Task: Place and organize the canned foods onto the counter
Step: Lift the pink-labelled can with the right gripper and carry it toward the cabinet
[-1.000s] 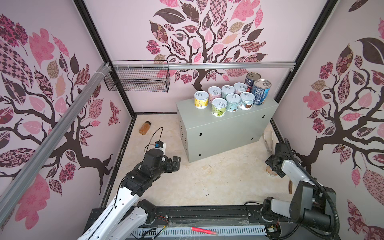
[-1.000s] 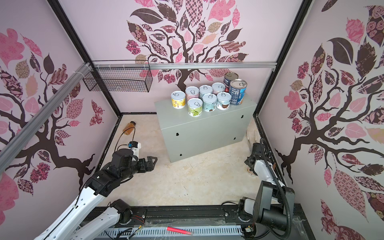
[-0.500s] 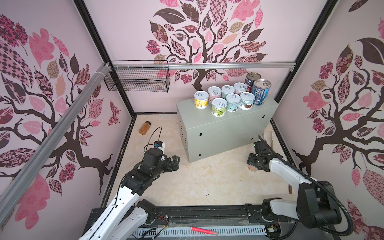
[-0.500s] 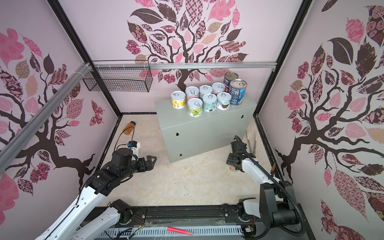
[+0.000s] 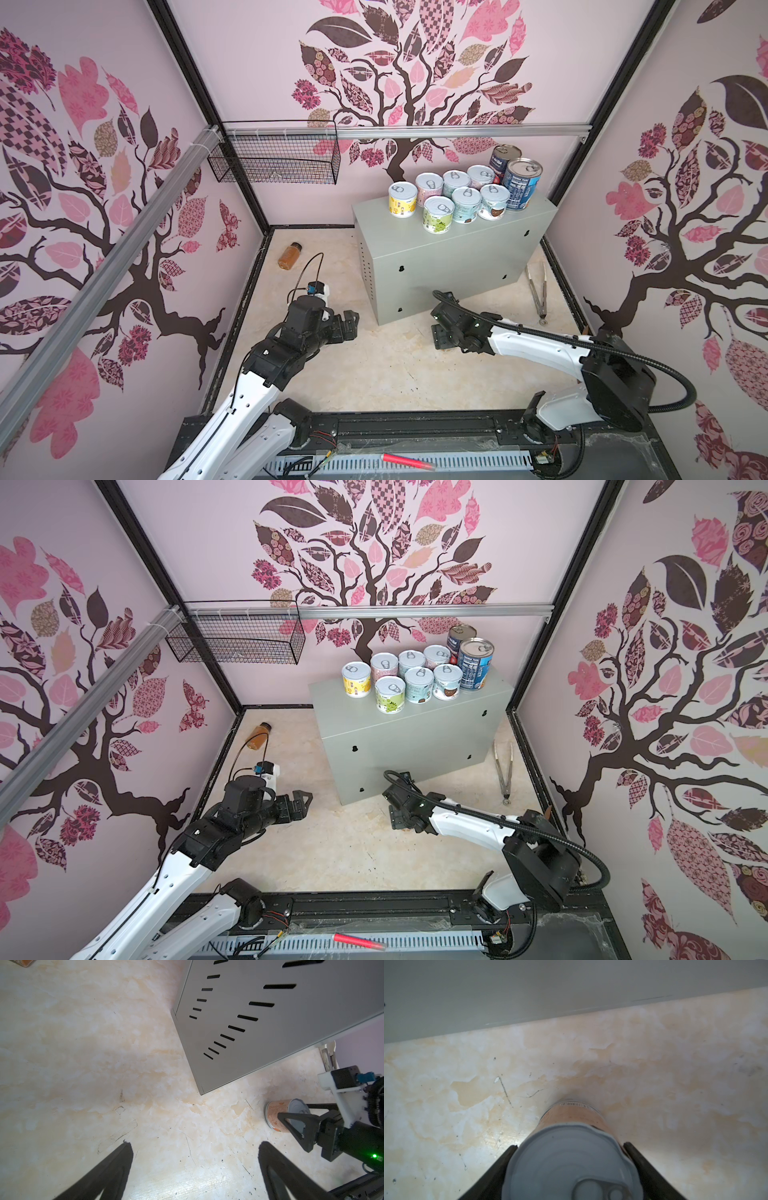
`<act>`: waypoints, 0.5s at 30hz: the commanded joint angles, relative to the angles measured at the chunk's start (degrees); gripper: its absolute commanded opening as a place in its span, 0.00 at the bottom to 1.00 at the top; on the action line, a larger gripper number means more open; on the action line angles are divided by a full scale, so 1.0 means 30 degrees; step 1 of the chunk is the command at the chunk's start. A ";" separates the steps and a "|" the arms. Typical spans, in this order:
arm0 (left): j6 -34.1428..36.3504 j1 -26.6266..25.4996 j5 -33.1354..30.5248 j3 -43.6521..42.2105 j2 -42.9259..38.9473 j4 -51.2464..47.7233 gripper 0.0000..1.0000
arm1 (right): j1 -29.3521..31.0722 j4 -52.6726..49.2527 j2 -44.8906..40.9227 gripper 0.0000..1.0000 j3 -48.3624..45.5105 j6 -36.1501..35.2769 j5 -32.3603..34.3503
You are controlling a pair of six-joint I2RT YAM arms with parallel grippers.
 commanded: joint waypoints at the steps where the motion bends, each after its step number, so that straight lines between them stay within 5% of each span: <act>1: 0.0174 0.0064 -0.0454 -0.0526 -0.0356 0.0391 0.98 | 0.0359 0.1183 0.0600 0.62 0.0102 0.0050 -0.0038; 7: 0.0217 0.0082 -0.0609 -0.0510 -0.0291 0.0381 0.98 | 0.0996 0.2027 0.0993 0.71 -0.0274 -0.0161 -0.0838; 15: 0.0204 0.0096 -0.0654 -0.0526 -0.0221 0.0428 0.98 | 0.1230 0.2877 0.0255 1.00 -0.0393 -0.0685 -0.0719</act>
